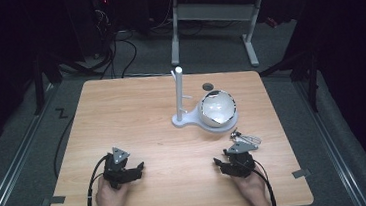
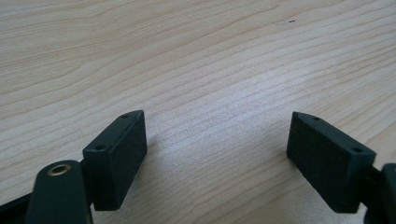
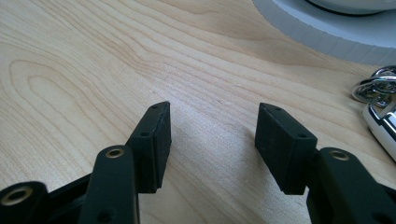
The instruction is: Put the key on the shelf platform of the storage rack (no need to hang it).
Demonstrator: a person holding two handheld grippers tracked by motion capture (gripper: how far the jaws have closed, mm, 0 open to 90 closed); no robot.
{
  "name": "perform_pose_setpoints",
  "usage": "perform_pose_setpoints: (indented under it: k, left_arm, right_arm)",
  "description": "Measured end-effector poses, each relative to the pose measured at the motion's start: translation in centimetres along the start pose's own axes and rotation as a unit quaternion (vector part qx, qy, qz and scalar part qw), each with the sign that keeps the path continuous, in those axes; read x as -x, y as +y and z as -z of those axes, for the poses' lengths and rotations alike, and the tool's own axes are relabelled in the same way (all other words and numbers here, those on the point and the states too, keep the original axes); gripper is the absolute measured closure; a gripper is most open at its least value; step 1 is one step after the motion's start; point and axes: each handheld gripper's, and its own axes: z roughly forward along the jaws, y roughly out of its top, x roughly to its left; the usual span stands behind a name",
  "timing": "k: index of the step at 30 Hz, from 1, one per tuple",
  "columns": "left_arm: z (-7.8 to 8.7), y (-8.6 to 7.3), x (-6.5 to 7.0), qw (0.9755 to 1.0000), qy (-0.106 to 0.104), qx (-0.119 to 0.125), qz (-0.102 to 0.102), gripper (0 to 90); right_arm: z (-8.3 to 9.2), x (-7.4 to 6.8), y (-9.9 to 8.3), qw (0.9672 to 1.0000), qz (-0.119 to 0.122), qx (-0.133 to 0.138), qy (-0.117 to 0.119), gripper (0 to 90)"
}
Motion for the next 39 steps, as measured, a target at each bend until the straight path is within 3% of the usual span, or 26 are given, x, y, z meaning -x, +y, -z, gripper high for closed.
perform_pose_setpoints:
  k: [39]
  left_arm:
    - [0.06, -0.04, -0.01, 1.0, -0.002, 0.0, -0.001, 20.4]
  right_arm:
    - [0.1, -0.26, -0.09, 1.0, -0.004, 0.0, -0.001, 44.2]
